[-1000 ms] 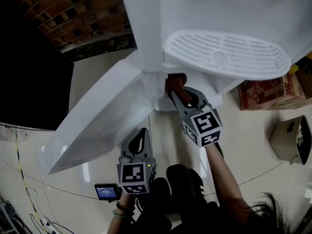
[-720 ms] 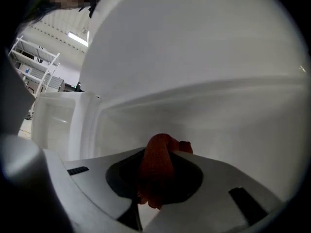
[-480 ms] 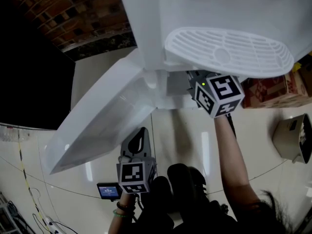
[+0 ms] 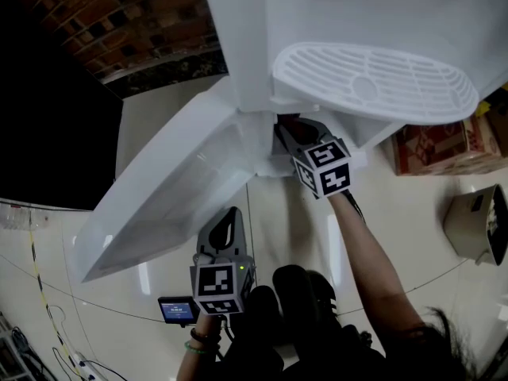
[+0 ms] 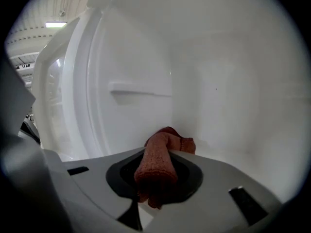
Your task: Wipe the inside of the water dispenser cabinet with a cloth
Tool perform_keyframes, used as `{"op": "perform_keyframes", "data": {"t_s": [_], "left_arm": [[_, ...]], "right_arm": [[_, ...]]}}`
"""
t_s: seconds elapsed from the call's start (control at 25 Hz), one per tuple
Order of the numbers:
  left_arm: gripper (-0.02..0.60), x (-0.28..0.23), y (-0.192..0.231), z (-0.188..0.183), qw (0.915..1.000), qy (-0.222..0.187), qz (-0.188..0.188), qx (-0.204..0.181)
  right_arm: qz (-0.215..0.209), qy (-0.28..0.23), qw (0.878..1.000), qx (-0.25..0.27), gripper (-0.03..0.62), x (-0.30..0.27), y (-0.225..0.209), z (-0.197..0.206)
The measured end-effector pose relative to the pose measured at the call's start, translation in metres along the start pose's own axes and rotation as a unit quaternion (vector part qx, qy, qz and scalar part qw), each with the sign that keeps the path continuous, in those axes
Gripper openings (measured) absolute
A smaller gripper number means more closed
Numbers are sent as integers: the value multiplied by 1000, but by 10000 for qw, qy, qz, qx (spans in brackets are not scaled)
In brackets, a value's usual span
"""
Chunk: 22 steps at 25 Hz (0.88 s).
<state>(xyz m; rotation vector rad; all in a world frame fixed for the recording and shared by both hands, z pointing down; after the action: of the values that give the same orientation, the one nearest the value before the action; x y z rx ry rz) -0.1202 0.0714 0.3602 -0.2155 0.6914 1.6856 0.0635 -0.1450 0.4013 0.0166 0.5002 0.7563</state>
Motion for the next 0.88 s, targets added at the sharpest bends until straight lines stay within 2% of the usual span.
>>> {"op": "perform_keyframes", "data": {"t_s": [0.16,0.28,0.44,0.56,0.72,0.88], "left_arm": [[2,1,0,0,10000,5,0,13],[2,2,1,0,10000,-2,-27,28],[2,2,4,1,10000,1,-66,48],[2,2,4,2,10000,18,-51,51],[2,3,6,3,9999,53,-81,53],[2,5,13,2,9998,34,-167,94]], "right_arm": [[78,-52,9999,-65,72,2,-5,-1],[461,-510,9976,41,72,21,-21,-29],[1178,-1604,9799,132,72,64,-48,-94],[1524,-2040,9670,84,72,85,-63,-121],[1756,-2051,9628,-70,72,82,-78,-121],[1736,-1782,9684,-178,72,61,-81,-104]]}}
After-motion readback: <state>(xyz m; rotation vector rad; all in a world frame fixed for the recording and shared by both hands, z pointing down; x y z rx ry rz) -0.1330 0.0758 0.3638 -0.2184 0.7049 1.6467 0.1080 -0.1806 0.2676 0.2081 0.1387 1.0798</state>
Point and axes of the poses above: the fingertips, and each gripper's own axes: x backward along the fingers, y to its left, z out of its underside, the point moved 10 cm from there along x, backward along the fingers, and after that the axes turned 15 degrees about x, right-handed, at the moved point
